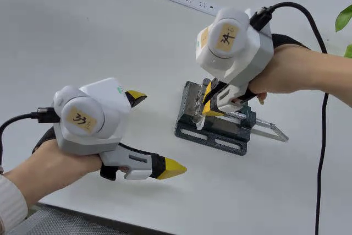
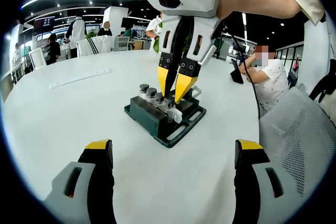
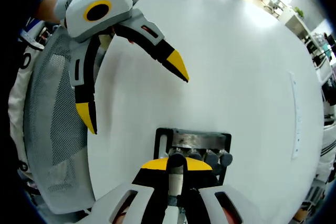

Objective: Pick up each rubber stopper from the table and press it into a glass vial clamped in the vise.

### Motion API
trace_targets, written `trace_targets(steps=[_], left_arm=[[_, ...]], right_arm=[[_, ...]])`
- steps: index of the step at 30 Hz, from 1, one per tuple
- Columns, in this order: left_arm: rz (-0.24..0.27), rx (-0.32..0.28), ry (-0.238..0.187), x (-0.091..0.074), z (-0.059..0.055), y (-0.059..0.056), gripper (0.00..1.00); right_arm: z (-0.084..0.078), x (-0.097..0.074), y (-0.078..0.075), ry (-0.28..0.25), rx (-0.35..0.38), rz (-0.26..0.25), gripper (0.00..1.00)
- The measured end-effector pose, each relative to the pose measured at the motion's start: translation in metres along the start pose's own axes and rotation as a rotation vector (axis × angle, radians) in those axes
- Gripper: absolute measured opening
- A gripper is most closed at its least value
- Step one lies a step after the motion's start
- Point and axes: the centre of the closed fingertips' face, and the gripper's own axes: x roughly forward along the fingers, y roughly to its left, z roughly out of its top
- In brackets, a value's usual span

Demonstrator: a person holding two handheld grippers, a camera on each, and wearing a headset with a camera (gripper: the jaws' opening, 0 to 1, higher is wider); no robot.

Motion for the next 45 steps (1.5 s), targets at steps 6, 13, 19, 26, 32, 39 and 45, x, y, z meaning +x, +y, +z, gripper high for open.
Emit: trace_targets(steps=[6, 13, 19, 26, 32, 39, 45], left_arm=[[0.002, -0.004, 0.000, -0.0004, -0.0013, 0.0017, 0.96], [0.007, -0.008, -0.001, -0.0015, -0.0024, 0.0025, 0.96], [0.007, -0.011, 0.000, -0.0018, -0.0034, 0.0042, 0.95], [0.010, -0.008, -0.001, -0.0019, -0.0023, 0.0055, 0.95], [0.009, -0.011, 0.000, -0.0024, -0.0017, 0.0045, 0.95], [0.003, -0.011, 0.003, -0.0025, -0.0026, 0.0023, 0.94], [0.003, -0.010, 0.003, -0.0031, -0.0017, 0.0018, 0.93]], right_arm=[[0.0003, 0.0000, 0.0025, 0.040, 0.007, 0.018, 0.03], [-0.0012, 0.0000, 0.0017, 0.062, 0.013, 0.018, 0.03], [-0.0013, -0.0006, 0.0032, 0.040, 0.035, 0.007, 0.04], [-0.0007, -0.0003, 0.0034, 0.027, 0.030, 0.013, 0.05], [-0.0001, -0.0003, 0.0032, 0.019, 0.024, 0.015, 0.06], [0.0003, -0.0001, 0.0033, 0.014, 0.020, 0.014, 0.08], [0.0005, -0.0008, 0.0035, 0.004, 0.034, 0.022, 0.11]])
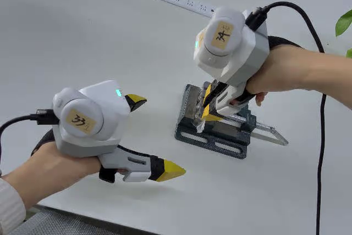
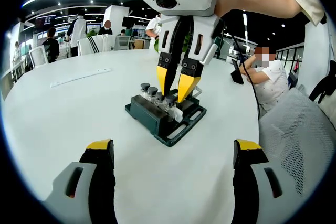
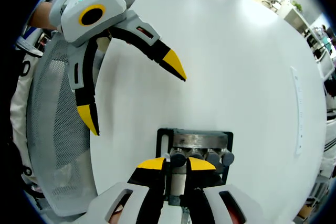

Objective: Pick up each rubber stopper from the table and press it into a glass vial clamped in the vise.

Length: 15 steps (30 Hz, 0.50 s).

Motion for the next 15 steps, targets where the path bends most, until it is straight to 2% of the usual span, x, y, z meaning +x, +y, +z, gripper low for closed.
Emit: trace_targets(steps=[4, 7, 8, 11, 13, 15], left_arm=[[0.001, 0.001, -0.002, 0.000, 0.001, 0.000, 0.93], [0.003, 0.004, -0.003, 0.000, 0.001, 0.001, 0.93], [0.002, 0.000, -0.003, 0.000, 0.001, 0.001, 0.93], [0.003, 0.000, -0.003, 0.000, 0.001, 0.001, 0.93], [0.004, 0.003, -0.001, 0.000, 0.001, 0.001, 0.93], [0.001, -0.003, -0.004, 0.000, 0.001, 0.001, 0.93]], right_arm=[[0.001, -0.006, -0.004, -0.014, 0.006, -0.011, 0.16], [0.003, -0.011, -0.002, -0.049, 0.032, 0.007, 0.14], [0.005, -0.012, -0.001, -0.078, 0.030, 0.020, 0.13], [0.005, -0.013, -0.003, -0.104, 0.032, 0.018, 0.09], [0.003, -0.014, 0.001, -0.104, 0.038, 0.027, 0.05], [0.003, -0.013, -0.002, -0.111, 0.033, 0.022, 0.04]])
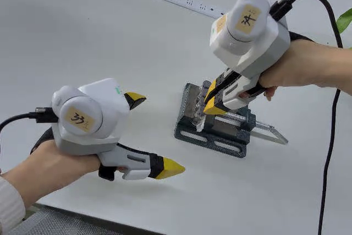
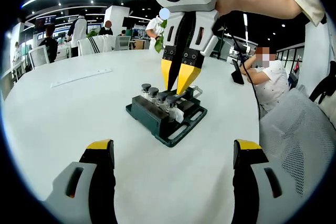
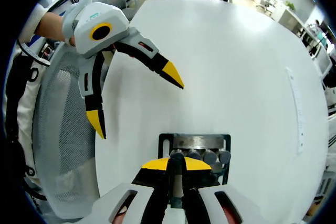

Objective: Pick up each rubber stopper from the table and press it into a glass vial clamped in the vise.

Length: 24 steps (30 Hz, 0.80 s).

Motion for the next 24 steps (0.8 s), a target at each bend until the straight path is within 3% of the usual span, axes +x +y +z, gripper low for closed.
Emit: trace_targets(steps=[24], left_arm=[[0.000, -0.010, 0.005, 0.0015, -0.0025, 0.0004, 0.92]], right_arm=[[-0.0048, 0.0091, -0.0022, 0.014, 0.002, 0.012, 0.00]])
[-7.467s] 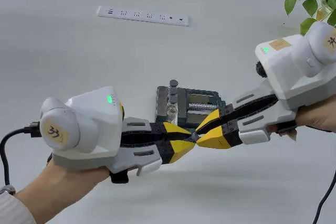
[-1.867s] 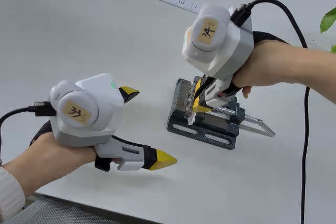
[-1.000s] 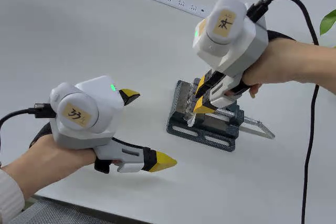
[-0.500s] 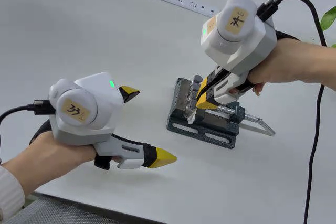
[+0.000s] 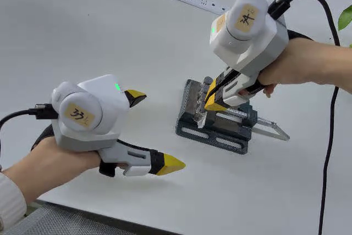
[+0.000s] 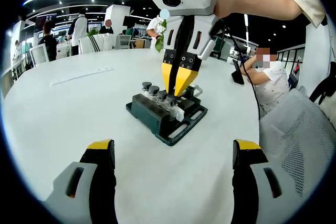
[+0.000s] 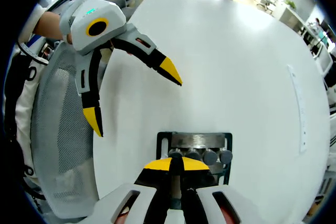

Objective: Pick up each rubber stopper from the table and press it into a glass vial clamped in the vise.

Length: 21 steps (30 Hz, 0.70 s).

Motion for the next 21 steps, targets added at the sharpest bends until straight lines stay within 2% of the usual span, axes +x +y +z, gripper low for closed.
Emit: trace_targets(steps=[14, 21], left_arm=[[-0.005, -0.007, 0.003, 0.0038, -0.0017, -0.0012, 0.92], [-0.006, -0.010, 0.002, 0.0057, -0.0026, 0.0010, 0.92]], right_arm=[[-0.0013, 0.0007, 0.0009, 0.021, -0.003, 0.029, 0.00], [-0.0016, 0.0010, 0.0020, 0.024, -0.002, 0.020, 0.00]])
